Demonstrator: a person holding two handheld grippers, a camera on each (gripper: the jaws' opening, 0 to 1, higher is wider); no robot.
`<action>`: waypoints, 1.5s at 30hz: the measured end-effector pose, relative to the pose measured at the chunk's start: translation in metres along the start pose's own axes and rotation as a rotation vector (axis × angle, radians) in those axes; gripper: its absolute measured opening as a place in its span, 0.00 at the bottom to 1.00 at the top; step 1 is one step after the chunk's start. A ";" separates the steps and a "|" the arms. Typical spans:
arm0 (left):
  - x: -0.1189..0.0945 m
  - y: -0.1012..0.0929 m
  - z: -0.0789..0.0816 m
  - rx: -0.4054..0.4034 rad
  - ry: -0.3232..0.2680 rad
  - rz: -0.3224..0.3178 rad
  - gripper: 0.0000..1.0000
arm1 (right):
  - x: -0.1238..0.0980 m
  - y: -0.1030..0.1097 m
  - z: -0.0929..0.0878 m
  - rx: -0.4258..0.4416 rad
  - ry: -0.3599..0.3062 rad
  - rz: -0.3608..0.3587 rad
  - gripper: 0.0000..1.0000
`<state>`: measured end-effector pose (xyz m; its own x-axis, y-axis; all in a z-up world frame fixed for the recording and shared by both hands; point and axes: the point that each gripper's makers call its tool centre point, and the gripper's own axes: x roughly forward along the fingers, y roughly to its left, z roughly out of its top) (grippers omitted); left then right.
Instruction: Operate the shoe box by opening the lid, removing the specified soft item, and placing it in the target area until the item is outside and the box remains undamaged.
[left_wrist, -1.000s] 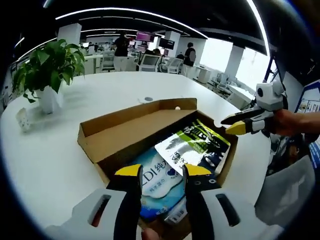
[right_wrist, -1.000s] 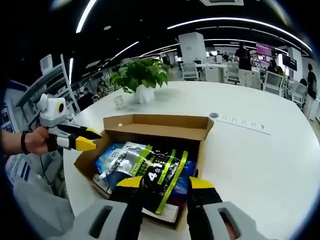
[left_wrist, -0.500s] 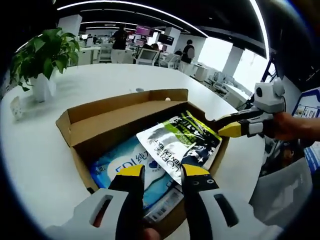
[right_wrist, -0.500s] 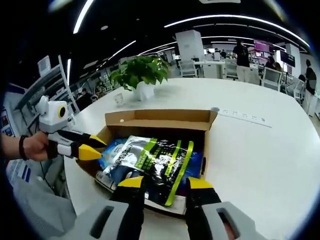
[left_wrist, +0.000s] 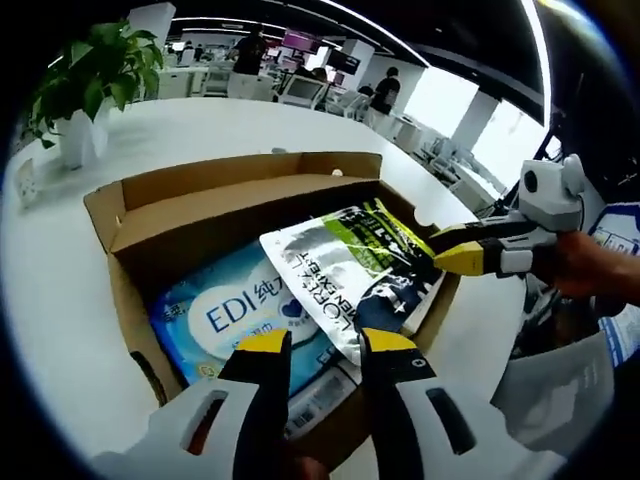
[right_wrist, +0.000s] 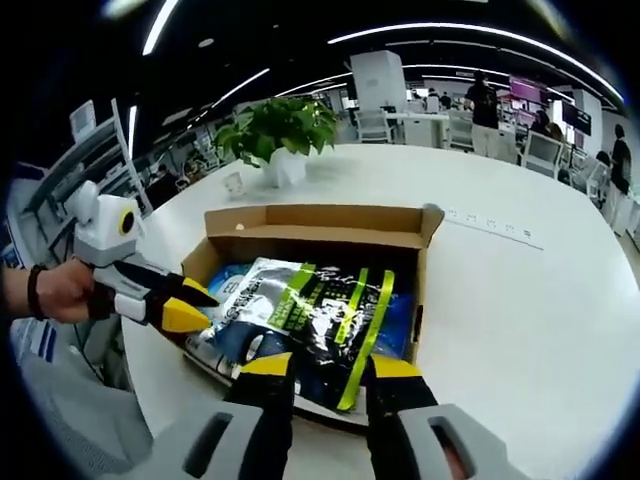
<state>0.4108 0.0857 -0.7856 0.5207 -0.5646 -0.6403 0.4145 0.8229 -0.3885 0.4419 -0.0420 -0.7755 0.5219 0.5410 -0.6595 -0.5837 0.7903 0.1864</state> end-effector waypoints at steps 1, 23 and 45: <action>0.001 -0.001 0.000 -0.004 0.001 -0.004 0.26 | 0.001 0.000 0.000 0.000 0.002 0.000 0.24; 0.013 0.003 -0.001 -0.064 0.001 -0.029 0.01 | 0.009 0.000 -0.010 0.006 0.077 -0.069 0.21; 0.003 -0.019 0.038 0.006 -0.068 -0.039 0.00 | -0.023 -0.010 0.009 0.036 -0.046 -0.076 0.00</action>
<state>0.4328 0.0658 -0.7548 0.5535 -0.5993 -0.5784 0.4399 0.8000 -0.4079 0.4416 -0.0601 -0.7555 0.5923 0.4906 -0.6391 -0.5188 0.8391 0.1634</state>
